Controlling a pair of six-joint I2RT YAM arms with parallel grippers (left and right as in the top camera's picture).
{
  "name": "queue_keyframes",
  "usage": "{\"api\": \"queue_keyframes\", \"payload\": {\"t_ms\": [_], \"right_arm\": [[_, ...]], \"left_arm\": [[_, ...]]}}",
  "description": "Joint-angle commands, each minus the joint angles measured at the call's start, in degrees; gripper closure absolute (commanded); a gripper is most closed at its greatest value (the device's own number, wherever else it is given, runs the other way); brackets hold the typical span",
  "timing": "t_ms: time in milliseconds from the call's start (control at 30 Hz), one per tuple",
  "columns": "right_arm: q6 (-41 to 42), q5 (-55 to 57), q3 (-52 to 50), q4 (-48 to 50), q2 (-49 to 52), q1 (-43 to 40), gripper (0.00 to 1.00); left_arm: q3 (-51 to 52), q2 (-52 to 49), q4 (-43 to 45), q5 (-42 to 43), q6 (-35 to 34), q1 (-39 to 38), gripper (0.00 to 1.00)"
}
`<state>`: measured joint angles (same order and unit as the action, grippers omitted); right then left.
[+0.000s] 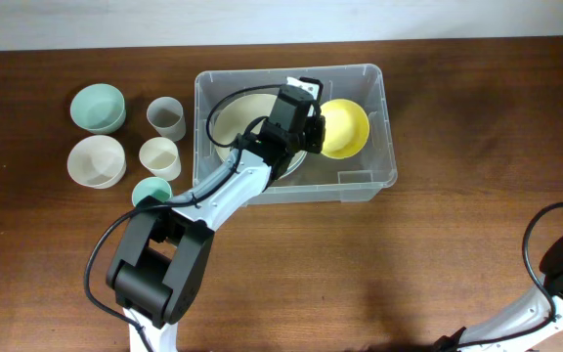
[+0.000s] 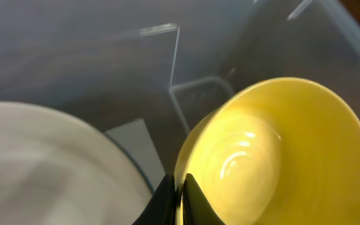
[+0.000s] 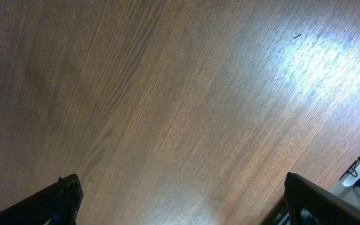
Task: Pack container
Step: 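Move the left gripper back left to the white bowl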
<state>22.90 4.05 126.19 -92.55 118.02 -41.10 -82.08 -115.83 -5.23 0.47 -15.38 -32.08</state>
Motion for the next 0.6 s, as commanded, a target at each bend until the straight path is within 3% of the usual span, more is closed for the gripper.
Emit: {"api": "queue_keyframes", "payload": {"t_ms": [0,567], "right_arm": [[0.04,0.50,-0.28,0.02,-0.42,0.20,0.01],[0.04,0.50,-0.28,0.02,-0.42,0.20,0.01]], "left_arm": [[-0.59,-1.16,-0.50,-0.90,0.94,0.02,0.94],[-0.59,-1.51,-1.70,0.15,0.94,-0.52,0.89]]}}
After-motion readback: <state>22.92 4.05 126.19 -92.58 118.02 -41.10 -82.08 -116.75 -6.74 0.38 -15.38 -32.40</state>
